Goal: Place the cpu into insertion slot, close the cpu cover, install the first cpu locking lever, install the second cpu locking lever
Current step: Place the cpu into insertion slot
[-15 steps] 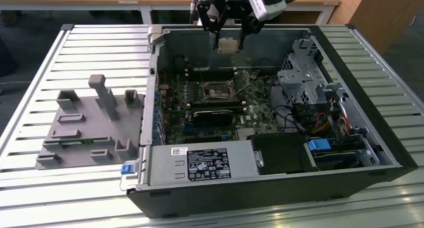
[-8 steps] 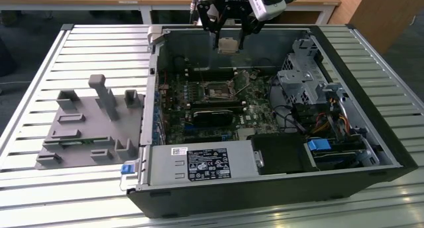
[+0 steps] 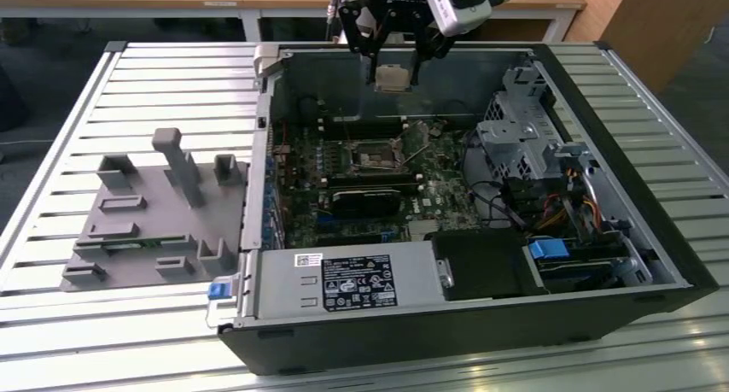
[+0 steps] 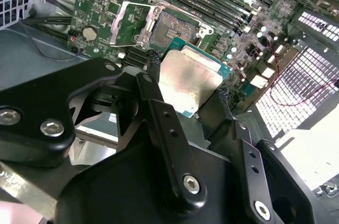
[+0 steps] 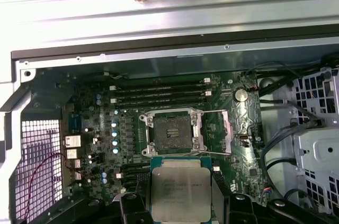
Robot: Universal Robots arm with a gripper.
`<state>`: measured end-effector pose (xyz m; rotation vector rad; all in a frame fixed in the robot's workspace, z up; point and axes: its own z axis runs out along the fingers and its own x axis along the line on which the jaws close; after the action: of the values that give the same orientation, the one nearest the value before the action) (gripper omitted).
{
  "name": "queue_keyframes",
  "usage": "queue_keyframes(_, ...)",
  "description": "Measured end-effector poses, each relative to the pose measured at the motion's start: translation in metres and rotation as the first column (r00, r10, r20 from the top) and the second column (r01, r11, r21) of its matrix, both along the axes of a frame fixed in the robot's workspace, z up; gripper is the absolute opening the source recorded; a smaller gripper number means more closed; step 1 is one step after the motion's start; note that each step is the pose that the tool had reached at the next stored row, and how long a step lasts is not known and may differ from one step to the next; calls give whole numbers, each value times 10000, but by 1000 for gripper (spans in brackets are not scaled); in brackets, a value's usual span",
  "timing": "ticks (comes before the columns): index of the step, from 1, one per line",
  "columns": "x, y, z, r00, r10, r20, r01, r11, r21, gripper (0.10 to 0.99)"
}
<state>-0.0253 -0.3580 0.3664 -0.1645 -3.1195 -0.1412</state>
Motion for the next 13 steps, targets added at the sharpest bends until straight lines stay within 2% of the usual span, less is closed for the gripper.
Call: queue_keyframes(13,0,0,0,9999,-113,0,113,9999,0,541)
